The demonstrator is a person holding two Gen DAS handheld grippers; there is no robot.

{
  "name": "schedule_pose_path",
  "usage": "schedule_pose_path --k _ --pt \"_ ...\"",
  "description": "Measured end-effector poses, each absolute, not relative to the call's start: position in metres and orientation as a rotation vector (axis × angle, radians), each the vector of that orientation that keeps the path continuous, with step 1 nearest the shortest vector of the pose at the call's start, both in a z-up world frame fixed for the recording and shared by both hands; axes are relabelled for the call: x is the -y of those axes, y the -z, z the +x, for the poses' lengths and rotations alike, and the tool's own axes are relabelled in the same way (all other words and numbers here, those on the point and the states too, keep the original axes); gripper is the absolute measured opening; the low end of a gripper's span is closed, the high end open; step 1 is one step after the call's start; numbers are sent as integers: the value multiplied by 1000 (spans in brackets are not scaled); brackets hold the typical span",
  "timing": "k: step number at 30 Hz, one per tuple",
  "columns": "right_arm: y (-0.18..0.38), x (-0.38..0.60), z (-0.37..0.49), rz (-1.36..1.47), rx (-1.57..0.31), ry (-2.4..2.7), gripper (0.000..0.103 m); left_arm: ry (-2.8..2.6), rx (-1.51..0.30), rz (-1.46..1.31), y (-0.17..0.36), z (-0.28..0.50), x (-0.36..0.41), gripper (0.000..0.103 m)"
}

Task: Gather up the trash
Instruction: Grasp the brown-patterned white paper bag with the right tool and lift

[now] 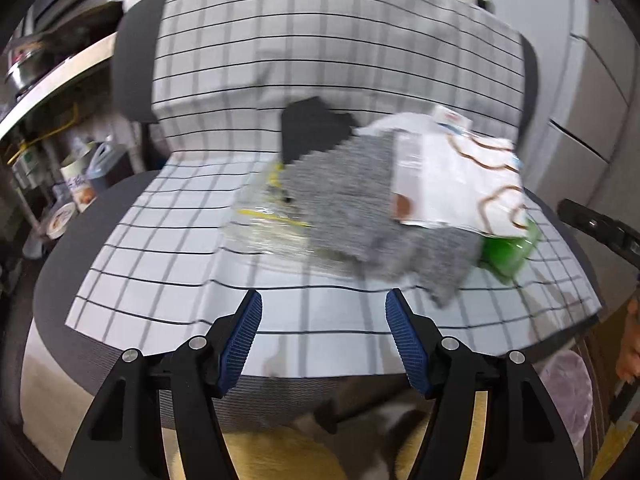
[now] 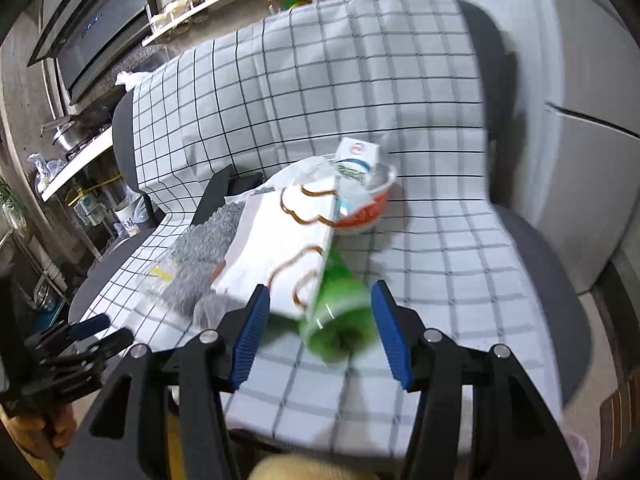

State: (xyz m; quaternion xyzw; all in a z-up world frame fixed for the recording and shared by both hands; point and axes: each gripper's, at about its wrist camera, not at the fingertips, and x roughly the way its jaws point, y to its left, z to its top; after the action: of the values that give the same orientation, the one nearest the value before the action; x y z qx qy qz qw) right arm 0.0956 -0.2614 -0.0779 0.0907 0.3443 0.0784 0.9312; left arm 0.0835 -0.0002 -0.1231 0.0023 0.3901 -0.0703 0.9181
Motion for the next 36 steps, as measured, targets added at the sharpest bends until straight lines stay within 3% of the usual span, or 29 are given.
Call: schedule_pose_path --k 4,13,15,17,26,36 --pt "90 256 126 213 -732 -185 39 121 -819 -14 130 89 -13 65" --pt "103 247 144 256 -779 -202 38 119 -839 -23 138 86 -19 65" --pt "95 238 135 233 -763 -194 27 110 -832 -25 135 84 -21 65" --pt "88 230 131 205 -754 -171 2 101 -824 -26 131 83 -23 65" --pt "10 239 91 229 -485 -199 2 102 -781 1 113 70 -13 65" --pt "3 289 25 165 -484 -33 2 242 -785 34 118 82 40 65"
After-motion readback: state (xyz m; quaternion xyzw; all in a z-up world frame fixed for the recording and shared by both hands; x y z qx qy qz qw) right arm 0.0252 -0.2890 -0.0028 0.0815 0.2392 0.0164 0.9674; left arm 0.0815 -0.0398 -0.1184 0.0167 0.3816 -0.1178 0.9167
